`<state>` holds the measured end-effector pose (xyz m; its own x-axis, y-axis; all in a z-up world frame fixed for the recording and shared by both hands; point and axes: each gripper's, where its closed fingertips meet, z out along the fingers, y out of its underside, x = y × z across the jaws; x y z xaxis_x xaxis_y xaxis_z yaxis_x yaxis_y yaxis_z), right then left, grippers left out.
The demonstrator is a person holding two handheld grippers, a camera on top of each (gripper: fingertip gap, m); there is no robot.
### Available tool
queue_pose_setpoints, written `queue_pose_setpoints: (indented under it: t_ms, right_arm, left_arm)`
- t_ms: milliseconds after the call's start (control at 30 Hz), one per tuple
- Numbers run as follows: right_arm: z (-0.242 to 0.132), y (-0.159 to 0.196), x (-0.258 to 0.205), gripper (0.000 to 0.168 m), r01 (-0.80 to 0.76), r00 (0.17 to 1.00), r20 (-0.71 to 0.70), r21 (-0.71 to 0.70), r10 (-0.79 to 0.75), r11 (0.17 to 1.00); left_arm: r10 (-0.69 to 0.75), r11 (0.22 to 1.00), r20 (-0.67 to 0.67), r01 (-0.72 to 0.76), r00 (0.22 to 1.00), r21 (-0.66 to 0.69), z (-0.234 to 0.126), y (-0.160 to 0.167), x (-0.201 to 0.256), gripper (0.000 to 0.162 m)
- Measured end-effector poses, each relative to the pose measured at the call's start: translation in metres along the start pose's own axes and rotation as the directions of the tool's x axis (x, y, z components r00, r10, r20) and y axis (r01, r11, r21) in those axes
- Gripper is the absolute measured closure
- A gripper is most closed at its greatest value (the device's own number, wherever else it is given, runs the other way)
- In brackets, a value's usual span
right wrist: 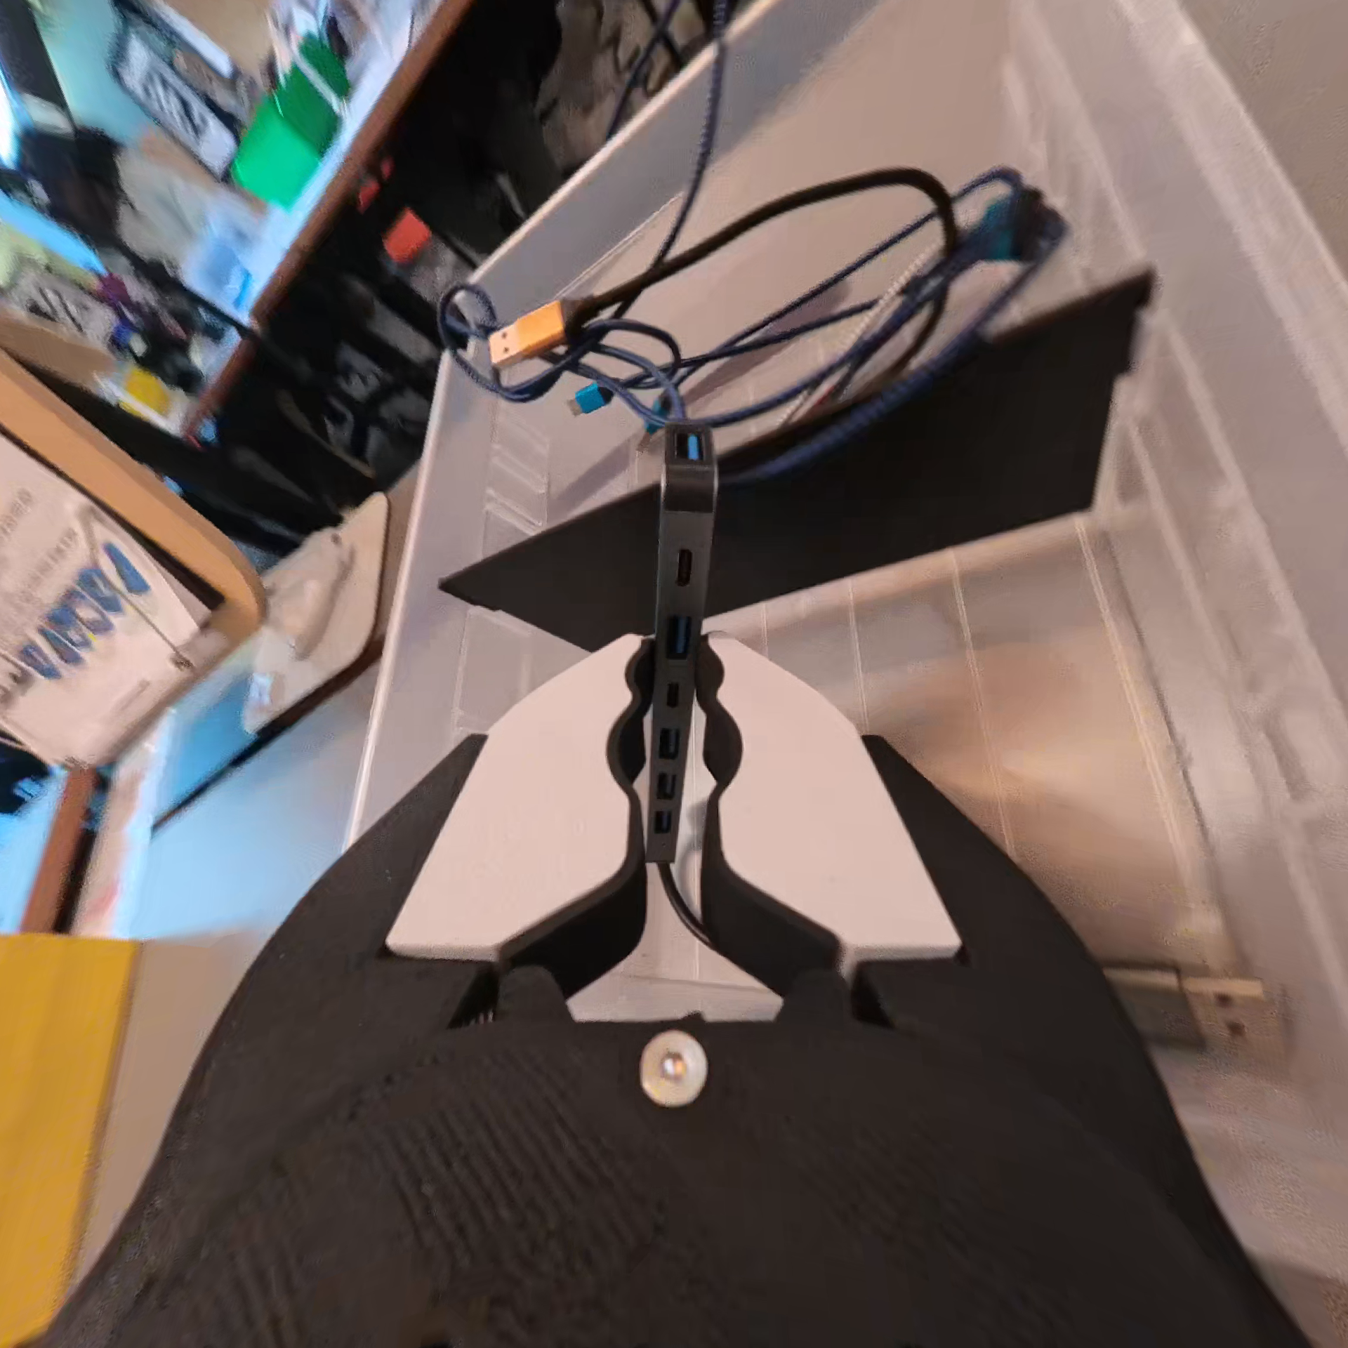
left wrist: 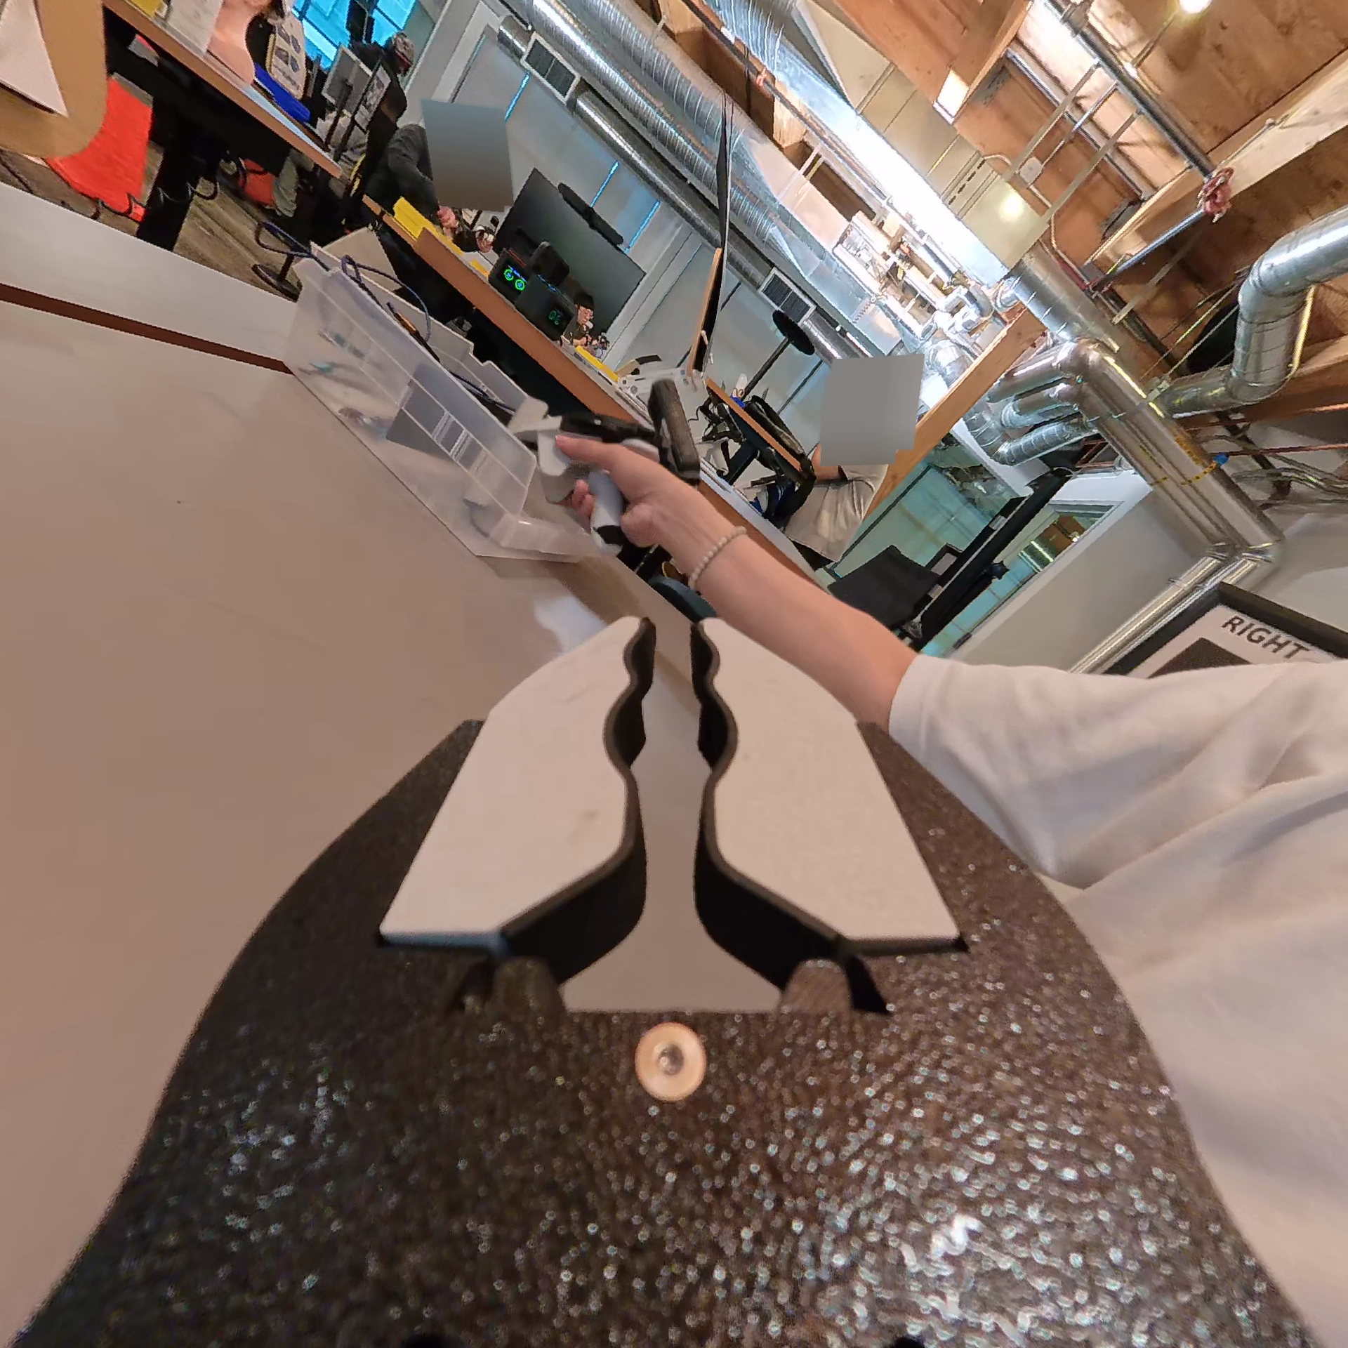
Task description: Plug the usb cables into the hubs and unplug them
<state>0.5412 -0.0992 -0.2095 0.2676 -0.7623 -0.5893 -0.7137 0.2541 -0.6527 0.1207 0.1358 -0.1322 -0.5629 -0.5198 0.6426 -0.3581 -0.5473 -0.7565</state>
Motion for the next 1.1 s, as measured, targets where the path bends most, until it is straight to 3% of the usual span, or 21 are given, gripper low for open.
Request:
queue_pose_setpoints:
  t_ms: [167,233,267,333,367,467,633,800,867,967,1100]
  right_arm:
    - [-0.015,0.002,0.027,0.155,-0.083,0.993,-0.079,0.086,0.089,0.993]
    - [-0.014,0.004,0.032,0.152,0.005,0.987,-0.160,0.057,0.004,0.998]
    - [-0.014,0.004,0.037,0.147,0.119,0.963,-0.243,0.007,-0.113,0.993]
    - [-0.027,-0.002,0.068,0.132,0.360,0.769,-0.512,-0.147,-0.382,0.921]
    - [-0.031,-0.004,0.073,0.134,0.414,0.700,-0.556,-0.197,-0.449,0.889]
    - [-0.034,-0.005,0.062,0.117,0.433,0.721,-0.514,-0.188,-0.464,0.881]
    - [-0.065,-0.022,0.009,0.114,0.535,0.780,-0.401,0.027,-0.481,0.845]
    - [-0.106,0.013,-0.082,0.111,0.567,0.824,-0.170,0.253,-0.541,0.784]
    - [-0.113,0.049,-0.131,0.107,0.599,0.780,-0.024,0.313,-0.625,0.737]
    - [-0.119,0.114,-0.199,0.098,0.665,0.641,0.176,0.357,-0.747,0.655]
    - [-0.124,0.179,-0.261,0.092,0.740,0.446,0.315,0.398,-0.838,0.543]
  left_arm:
    - [-0.010,1.000,-0.013,0.010,1.000,0.012,-0.001,-0.002,0.001,0.154]
    - [-0.012,1.000,-0.018,0.012,1.000,0.011,-0.001,-0.002,0.002,0.154]
    - [-0.011,1.000,-0.020,0.011,1.000,0.010,0.000,-0.002,0.004,0.154]
    - [-0.001,1.000,-0.023,0.002,1.000,0.011,0.000,-0.004,0.007,0.154]
    - [0.007,1.000,-0.024,-0.006,1.000,0.012,-0.001,-0.005,0.009,0.154]
    - [0.036,0.999,-0.015,-0.036,0.999,0.021,-0.006,-0.012,0.014,0.154]
    - [0.058,0.997,-0.007,-0.058,0.998,0.055,-0.014,-0.023,0.018,0.154]
    - [0.076,0.995,0.004,-0.076,0.997,0.057,-0.017,-0.026,0.020,0.154]
    - [0.080,0.995,0.009,-0.081,0.997,0.053,-0.017,-0.026,0.021,0.154]
    - [0.100,0.993,0.033,-0.102,0.994,0.053,-0.020,-0.029,0.022,0.154]
    - [0.183,0.980,0.122,-0.190,0.976,0.052,-0.036,-0.041,0.024,0.153]
